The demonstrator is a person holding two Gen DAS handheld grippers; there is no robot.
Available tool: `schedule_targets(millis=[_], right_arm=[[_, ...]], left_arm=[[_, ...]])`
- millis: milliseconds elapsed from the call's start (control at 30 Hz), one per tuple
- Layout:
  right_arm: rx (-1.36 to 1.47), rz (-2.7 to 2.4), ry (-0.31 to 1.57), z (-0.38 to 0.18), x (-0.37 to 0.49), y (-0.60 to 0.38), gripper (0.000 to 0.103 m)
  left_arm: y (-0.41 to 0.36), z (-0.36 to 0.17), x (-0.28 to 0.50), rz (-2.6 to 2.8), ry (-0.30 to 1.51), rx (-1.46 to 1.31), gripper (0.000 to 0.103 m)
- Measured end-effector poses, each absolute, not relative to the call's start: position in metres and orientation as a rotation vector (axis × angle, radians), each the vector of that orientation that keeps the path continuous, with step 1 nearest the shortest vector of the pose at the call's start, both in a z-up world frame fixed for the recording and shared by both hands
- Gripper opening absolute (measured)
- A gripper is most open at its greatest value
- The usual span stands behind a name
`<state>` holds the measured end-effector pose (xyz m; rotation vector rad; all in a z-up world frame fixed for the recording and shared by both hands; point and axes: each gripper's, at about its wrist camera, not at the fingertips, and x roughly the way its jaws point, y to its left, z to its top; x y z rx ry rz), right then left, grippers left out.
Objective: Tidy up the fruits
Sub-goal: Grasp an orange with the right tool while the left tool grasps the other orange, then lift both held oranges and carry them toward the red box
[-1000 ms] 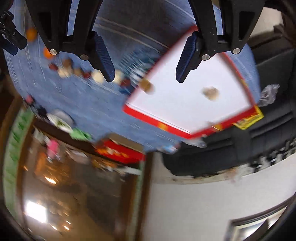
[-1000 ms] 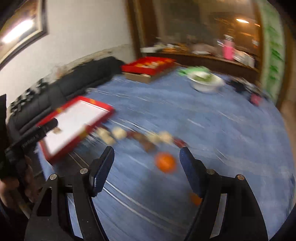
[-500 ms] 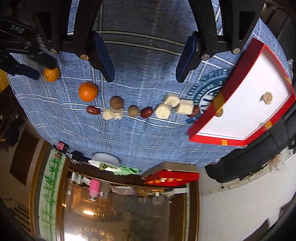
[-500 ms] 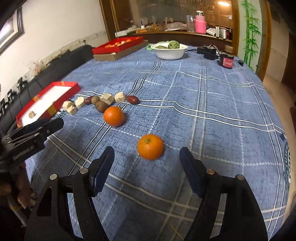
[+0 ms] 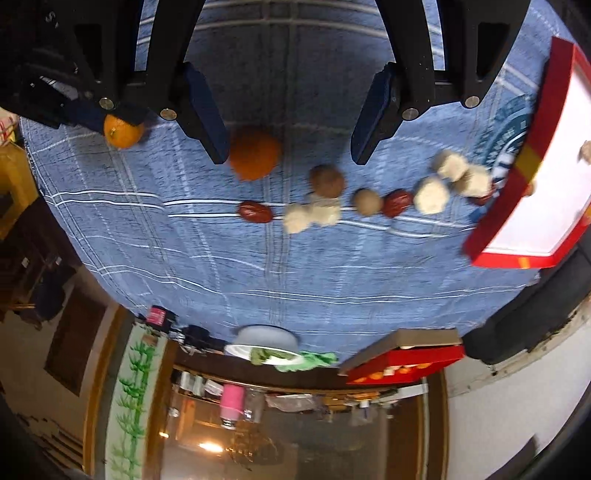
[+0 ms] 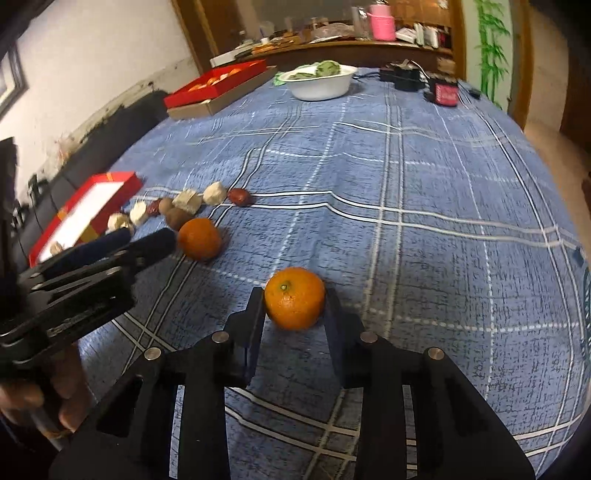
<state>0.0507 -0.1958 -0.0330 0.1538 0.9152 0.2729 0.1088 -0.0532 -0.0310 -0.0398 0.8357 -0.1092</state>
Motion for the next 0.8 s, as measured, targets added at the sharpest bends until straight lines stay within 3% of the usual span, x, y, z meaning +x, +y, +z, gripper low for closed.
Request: schedule_targets(millis=[167,200,233,267,800], right_arm=[[0.208,0.300,0.910,-0.033,0.050,-0.204,0.030],[0.211,0.307,0.911,-0.034,0.050,-0.204,0.030],[0.216,0.314,0.913,-0.034,0.050,-0.204,0.030],[0.218,0.318,0.914,-0.034,0.051,-0.203,0.030],[0.115,0.386,0.885,-0.025,0.050,-0.177,0.030]], left_arm=[[-0.070,-0.045,0.124,-0.156,0.905,-0.035,0.065],[-0.069,-0.050,0.130,-0.170,0.945,-0.057,0.052],[-0.070,-0.052,0.131,-0.158,0.951,-0.054,0.050],[-0.070,-0.051,0.131,-0.158,0.943,-0.045,0.033],[-0.028,-0.044,0.093,-0.093,0.885,-0.092,0.032]])
